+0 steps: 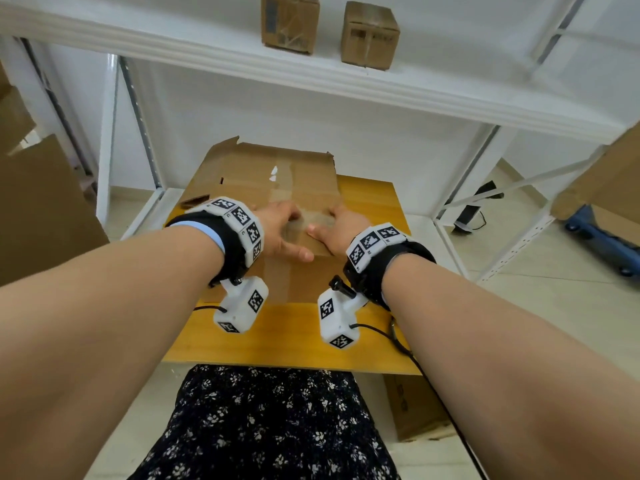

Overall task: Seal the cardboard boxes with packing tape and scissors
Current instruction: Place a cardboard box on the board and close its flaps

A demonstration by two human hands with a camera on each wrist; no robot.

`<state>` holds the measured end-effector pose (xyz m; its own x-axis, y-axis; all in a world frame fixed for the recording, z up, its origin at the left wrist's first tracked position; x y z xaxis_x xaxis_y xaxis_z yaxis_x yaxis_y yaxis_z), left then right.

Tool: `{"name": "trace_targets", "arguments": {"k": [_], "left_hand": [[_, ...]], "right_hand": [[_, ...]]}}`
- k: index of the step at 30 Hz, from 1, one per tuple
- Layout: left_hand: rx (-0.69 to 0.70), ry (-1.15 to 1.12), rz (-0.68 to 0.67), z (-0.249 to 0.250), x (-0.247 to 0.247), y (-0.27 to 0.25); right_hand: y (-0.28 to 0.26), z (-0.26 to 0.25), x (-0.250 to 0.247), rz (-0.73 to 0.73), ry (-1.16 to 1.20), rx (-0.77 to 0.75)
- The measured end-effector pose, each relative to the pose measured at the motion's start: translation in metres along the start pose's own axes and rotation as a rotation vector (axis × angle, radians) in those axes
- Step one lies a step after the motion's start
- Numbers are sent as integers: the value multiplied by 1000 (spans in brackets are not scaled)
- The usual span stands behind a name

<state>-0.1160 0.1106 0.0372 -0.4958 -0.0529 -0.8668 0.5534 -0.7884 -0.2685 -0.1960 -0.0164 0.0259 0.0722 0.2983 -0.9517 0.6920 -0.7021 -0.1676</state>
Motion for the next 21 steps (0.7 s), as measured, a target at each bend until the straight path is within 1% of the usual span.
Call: {"name": "trace_targets", "arguments": {"k": [2,4,6,7,10,14,16,17,19,21], "left_hand": [[7,19,-4,3,-2,3],[-6,70,-15,6,-4,3],[-39,45,-43,4,-2,4],[-52,13,-55,2,-1,4],[-41,-71,-52,-3,5,8],[-34,-130,-17,-3,6,11],[-28,-135,-14,-2,6,11],[-26,-136,-15,-2,6,10],[-21,-138,-16,-2,6,11],[-22,-138,-15,-3,7,11]], "right_hand": [[2,2,-1,-13,6,-8],[2,3,-5,-57,8,-61],[0,9,-13,-102,88,-100],[0,16,-17,-110,165,-90],[6,52,-23,-89,314,41],[-2,112,-22,-107,339,209],[-10,133,-15,-127,243,254],[-14,140,-13,-154,135,263],[-29,143,-7,-263,-122,268],[-42,148,3,-380,-280,245]]}}
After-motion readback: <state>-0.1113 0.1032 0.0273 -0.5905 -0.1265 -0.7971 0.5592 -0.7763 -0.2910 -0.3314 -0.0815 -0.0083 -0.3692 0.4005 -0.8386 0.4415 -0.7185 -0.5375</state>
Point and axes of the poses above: each hand's wrist, its own y-axis towards the middle knuckle, its own x-axis out of the palm, z = x × y, the point moved 8 cm from there along y, towards the middle knuckle, and after that the axes turned 5 degrees about -y, right-handed, at the moved point
